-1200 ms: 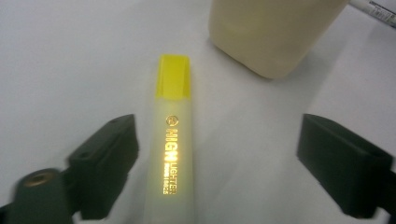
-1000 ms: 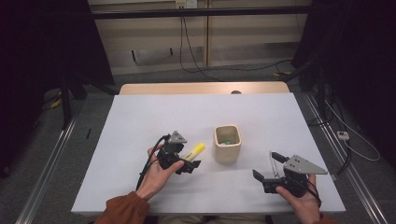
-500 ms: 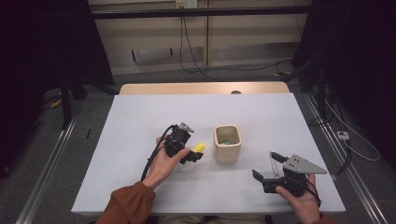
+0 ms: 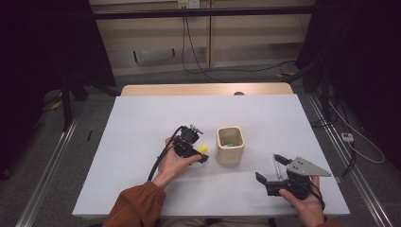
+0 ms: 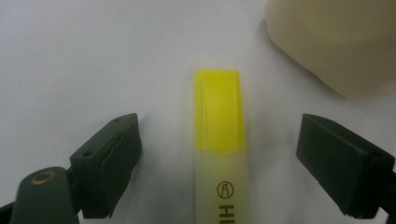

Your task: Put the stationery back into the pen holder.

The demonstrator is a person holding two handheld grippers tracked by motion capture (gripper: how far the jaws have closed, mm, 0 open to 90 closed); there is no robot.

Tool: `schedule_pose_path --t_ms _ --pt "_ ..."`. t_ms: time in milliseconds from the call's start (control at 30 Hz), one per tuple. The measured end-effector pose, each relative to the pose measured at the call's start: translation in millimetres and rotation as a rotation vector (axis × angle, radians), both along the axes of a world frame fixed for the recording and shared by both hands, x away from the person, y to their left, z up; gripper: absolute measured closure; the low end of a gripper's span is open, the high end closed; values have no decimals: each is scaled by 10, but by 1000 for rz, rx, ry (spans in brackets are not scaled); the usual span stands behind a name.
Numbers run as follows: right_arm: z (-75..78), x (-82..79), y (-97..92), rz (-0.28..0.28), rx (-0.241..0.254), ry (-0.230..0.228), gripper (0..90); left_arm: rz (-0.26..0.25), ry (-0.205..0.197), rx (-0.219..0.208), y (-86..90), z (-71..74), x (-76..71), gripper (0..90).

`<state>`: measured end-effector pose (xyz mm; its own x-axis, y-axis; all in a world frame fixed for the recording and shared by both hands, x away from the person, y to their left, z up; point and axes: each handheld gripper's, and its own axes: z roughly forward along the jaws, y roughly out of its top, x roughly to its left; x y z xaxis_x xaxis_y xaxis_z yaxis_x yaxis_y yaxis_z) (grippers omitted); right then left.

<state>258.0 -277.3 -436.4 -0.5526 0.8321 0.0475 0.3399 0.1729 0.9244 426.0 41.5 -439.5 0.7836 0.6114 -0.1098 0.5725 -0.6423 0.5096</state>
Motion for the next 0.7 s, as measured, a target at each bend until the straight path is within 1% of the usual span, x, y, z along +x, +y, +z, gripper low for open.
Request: schedule_pose_path --t_ms 33,100,133,233,300,367,433,467,567,633,700 --pt "-1 1 0 0 0 1 46 3 -7 8 -4 1 -4 162" --pt "-2 3 -1 0 0 3 46 11 -33 31 -18 4 -17 213" --pt "-2 4 -1 0 0 2 46 15 -38 32 -25 4 -16 227" --pt "-4 4 1 1 -2 3 46 26 -61 38 -44 6 -10 312" --pt "-5 6 2 1 -2 5 46 34 -63 38 -66 8 -8 338" --pt "-6 9 1 -1 -1 5 46 20 -69 41 -93 17 -11 384" --pt "-5 9 2 0 -2 4 46 4 -68 47 -113 29 -19 454" --pt "-5 7 1 0 -2 4 46 4 -58 47 -117 34 -20 477" --pt "-4 5 1 -1 -1 5 46 20 -40 45 -124 38 -8 501" --pt "-5 5 2 -1 -1 6 46 20 -37 59 -132 48 0 524" --pt "-5 4 1 -1 -2 4 46 16 -30 63 -145 53 1 546"
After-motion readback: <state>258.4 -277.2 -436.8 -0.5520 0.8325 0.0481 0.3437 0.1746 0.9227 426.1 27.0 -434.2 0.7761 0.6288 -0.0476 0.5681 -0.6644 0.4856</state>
